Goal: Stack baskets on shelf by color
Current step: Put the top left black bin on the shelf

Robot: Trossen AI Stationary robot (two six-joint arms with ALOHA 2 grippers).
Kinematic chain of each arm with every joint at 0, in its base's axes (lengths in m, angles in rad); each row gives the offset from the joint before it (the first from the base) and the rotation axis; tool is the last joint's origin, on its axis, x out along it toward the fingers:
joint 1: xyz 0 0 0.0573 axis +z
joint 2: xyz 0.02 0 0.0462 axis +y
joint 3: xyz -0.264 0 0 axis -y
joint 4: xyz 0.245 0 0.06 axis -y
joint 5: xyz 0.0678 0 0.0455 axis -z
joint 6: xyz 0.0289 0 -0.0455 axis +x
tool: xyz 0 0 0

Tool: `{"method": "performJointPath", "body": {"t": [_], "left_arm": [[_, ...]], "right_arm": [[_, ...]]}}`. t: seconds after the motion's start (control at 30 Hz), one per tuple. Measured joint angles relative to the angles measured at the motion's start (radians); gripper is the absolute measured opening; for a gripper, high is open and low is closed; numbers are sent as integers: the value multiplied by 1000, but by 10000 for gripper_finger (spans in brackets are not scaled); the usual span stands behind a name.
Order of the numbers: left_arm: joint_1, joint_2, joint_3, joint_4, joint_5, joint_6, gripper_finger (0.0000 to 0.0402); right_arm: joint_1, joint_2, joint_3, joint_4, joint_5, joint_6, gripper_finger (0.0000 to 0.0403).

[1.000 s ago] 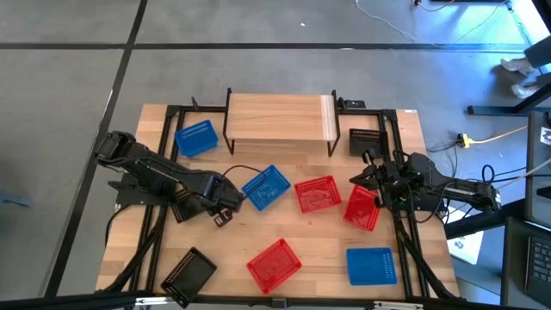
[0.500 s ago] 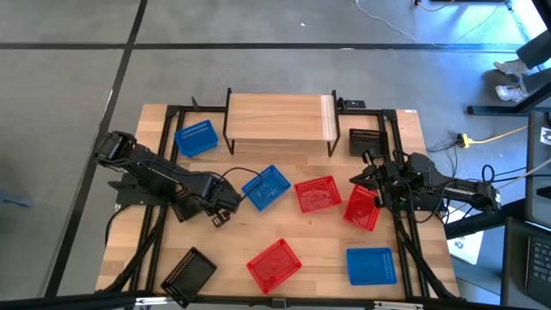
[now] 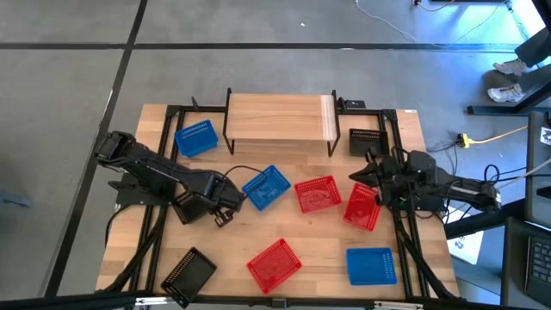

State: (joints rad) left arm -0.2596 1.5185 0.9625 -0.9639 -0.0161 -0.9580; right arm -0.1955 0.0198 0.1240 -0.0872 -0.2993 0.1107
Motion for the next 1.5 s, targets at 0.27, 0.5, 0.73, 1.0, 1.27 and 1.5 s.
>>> {"method": "performJointPath", "body": {"t": [0.27, 0.5, 0.73, 1.0, 1.27, 1.5], "left_arm": [[0, -1, 155, -196, -17, 6, 0], [37, -72, 271, -339, -16, -37, 0], [100, -107, 497, -388, -100, -102, 0], [263, -112, 739, -348, -246, -15, 0], [513, -101, 804, -130, -212, 198, 0], [747, -33, 804, -70, -22, 280, 0]], "right_arm": [[0, 154, 237, -238, 73, 91, 14], [0, 379, 455, -397, 100, 64, 14], [0, 555, 629, -577, 151, -14, 14], [0, 637, 680, -622, 195, -92, 14], [0, 647, 680, -623, 213, -91, 14], [0, 647, 680, -623, 213, -90, 14]]}}
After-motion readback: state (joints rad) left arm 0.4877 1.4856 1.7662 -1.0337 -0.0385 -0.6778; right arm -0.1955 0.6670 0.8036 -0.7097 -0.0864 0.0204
